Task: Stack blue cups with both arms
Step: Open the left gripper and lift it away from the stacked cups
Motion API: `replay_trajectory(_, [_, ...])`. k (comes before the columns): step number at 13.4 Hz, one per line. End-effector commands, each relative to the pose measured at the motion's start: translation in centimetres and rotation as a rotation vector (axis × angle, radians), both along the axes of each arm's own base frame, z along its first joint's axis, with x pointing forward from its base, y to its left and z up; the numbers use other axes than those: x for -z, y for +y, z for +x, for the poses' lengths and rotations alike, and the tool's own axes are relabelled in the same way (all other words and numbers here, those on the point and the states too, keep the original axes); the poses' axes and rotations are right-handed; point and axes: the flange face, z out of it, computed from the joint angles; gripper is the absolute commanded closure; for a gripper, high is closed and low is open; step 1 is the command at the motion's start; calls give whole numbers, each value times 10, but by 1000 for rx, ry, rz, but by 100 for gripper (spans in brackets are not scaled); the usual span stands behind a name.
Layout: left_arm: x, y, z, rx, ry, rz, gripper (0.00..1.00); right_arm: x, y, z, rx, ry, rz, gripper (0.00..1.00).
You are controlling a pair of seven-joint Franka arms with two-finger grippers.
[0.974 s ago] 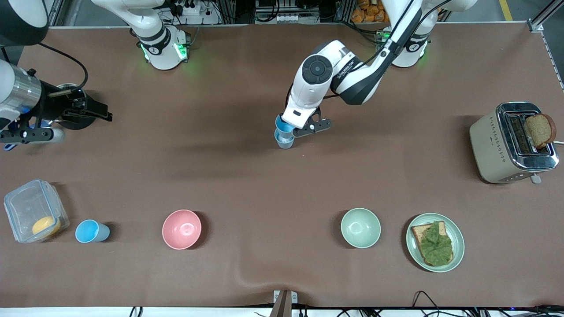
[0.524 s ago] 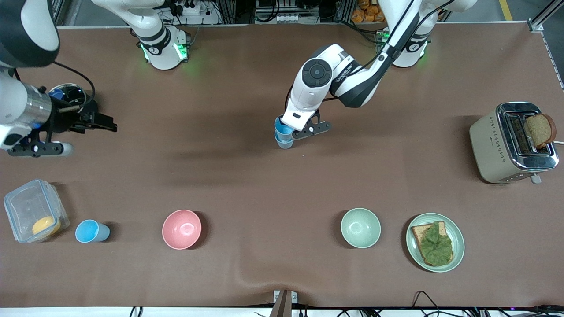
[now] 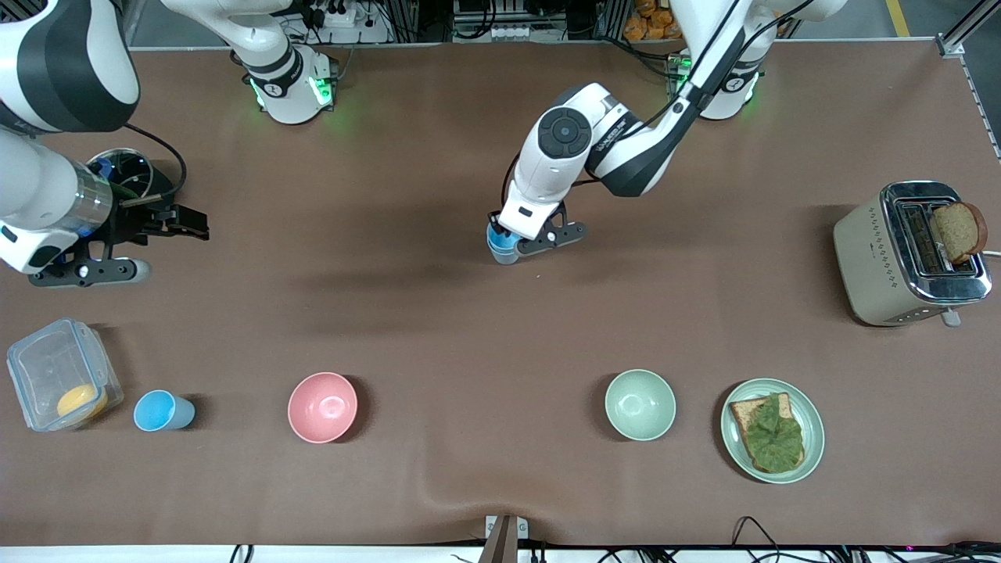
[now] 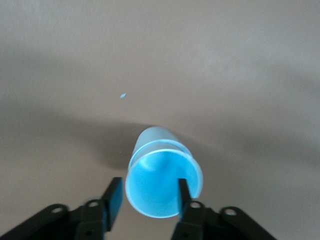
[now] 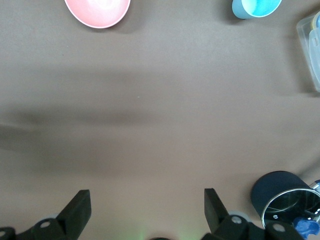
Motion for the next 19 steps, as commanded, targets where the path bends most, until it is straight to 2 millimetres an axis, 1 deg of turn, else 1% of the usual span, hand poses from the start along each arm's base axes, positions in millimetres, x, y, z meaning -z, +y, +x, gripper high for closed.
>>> replay_trajectory(1, [-58, 35, 29, -52, -111, 17, 0, -5, -3, 1, -21, -10, -17, 0])
replay_trajectory(2, [-82, 50, 38, -55, -160, 33, 0, -5, -5, 1, -20, -10, -16, 0])
replay_trajectory(3, [-102, 62, 42, -58, -201, 49, 0, -8, -1, 1, -26, -16, -17, 0])
replay_trajectory(4, [-120, 80, 50, -75, -229, 67, 0, -9, 0, 1, -27, -17, -17, 0])
replay_trajectory(5, [-138, 93, 53, -85, -261, 83, 0, -13, -1, 2, -28, -27, -19, 0])
replay_trajectory(6, [-150, 103, 54, -92, -273, 102, 0, -20, -4, 0, -21, -28, -20, 0])
replay_trajectory(7, [-159, 120, 60, -116, -272, 117, 0, -27, -10, -2, -12, -37, -22, 0])
replay_trajectory(9, [-170, 151, 75, -106, -269, 146, 0, -54, -10, -9, -12, -26, -34, 0])
replay_trajectory(10, [-182, 170, 85, -90, -276, 156, 0, -58, -9, -13, -10, -4, -39, 0])
replay_trajectory(11, [-188, 189, 96, -81, -265, 174, 0, -63, -12, -14, -9, -12, -36, 0])
replay_trajectory(12, [-196, 200, 103, -78, -271, 176, 0, -62, -12, -12, -12, -12, -35, 0])
replay_trajectory(13, [-200, 210, 108, -87, -276, 177, 0, -63, -10, -13, -11, -16, -27, 0])
replay_trajectory(14, [-201, 222, 113, -88, -278, 181, 0, -66, -12, -14, -6, -19, -18, 0])
replay_trajectory(15, [-204, 230, 117, -74, -282, 181, 0, -68, -18, -17, 3, -15, -16, 0])
replay_trajectory(17, [-226, 249, 125, -60, -267, 188, 0, -82, -28, -31, 14, -33, 11, 0])
replay_trajectory(18, [-235, 254, 127, -37, -261, 192, 0, -91, -40, -44, -4, -39, 32, 0])
replay_trajectory(19, [-240, 268, 131, -20, -258, 199, 0, -99, -43, -57, -6, -48, 43, 0])
